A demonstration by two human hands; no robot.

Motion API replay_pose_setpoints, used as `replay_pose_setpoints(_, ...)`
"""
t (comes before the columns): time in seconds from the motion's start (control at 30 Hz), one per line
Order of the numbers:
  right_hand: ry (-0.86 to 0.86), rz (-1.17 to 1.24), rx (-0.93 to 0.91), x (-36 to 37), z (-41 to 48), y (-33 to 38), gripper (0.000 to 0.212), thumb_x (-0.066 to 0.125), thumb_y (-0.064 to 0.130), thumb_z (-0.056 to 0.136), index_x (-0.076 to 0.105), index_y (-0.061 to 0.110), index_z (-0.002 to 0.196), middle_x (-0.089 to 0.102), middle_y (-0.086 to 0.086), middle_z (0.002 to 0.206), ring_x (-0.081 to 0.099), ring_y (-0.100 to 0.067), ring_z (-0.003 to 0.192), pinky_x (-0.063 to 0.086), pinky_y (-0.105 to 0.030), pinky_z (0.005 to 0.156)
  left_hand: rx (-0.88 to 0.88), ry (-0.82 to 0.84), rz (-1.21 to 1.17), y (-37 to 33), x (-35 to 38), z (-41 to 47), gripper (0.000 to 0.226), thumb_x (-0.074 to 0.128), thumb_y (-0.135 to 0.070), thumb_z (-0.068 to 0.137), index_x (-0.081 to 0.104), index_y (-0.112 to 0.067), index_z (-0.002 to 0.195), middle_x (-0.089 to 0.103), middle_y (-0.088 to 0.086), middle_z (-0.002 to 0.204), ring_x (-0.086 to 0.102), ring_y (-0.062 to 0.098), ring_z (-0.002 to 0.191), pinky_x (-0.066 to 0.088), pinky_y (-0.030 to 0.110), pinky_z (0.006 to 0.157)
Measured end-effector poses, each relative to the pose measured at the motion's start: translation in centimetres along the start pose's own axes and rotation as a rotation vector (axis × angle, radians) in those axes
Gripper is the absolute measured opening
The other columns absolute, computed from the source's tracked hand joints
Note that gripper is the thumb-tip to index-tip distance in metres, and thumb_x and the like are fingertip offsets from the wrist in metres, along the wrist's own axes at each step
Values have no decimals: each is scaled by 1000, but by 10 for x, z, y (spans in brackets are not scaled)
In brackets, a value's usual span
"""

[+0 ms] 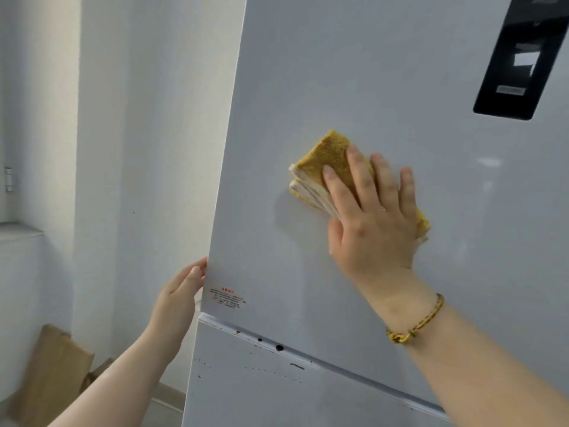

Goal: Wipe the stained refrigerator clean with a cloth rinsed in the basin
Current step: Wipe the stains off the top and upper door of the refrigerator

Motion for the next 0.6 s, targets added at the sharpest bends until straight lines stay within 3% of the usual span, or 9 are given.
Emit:
replay_pose_setpoints(0.1,-2,14,-14,10,-13,34,45,44,14,78,50,16,122,54,-13,132,37,-33,121,16,-49,107,-24,23,-45,3,-7,8,36,28,-13,99,62,-20,92,64,-3,100,56,19,99,35,28,89)
replay_pose_setpoints(0.23,191,51,-308,24,-90,89,43,36,13,82,43,17,124,38,-7,138,33,-35,125,8,-48,110,-29,85,-86,10,-13,16,44,21,-13,99,63,-21,90,70,-10,89,61,16,93,43,30,85)
replay_pose_setpoints(0.3,302,24,-485,28,-130,108,39,21,7,92,44,16,122,35,-4,136,36,-34,123,6,-50,111,-37,117,-92,10,-14,21,44,21,-14,99,63,-19,91,70,-8,89,62,16,91,45,29,80)
replay_pose_setpoints(0.37,384,12,-553,29,-139,111,48,7,9,96,48,17,119,41,-5,135,40,-31,118,6,-53,111,-51,125,-63,7,-15,25,41,23,-15,99,63,-16,91,69,-2,92,63,17,89,46,29,78)
replay_pose_setpoints(0.43,362,60,-557,26,-114,104,58,8,8,94,62,20,111,55,-3,129,41,-31,116,8,-54,108,-57,120,-69,4,-17,29,40,23,-15,98,62,-13,91,68,5,94,63,20,87,47,30,78)
replay_pose_setpoints(0.5,285,106,-496,20,-73,90,48,27,9,85,69,21,104,62,-3,123,39,-32,117,9,-52,107,-82,129,-69,7,-19,28,40,22,-14,99,62,-12,91,68,6,93,65,17,81,47,29,76)
replay_pose_setpoints(0.6,116,93,-222,14,10,50,42,39,15,76,69,16,105,62,-9,123,37,-32,117,14,-53,105,-89,154,-94,7,-20,28,43,21,-15,99,63,-12,89,71,0,84,68,8,69,47,28,71)
Point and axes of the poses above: each hand's wrist, its own z-axis towards the middle knuckle, its own x-axis out of the palm, y = z × x, the point moved 3 cm from there along z, towards the middle knuckle
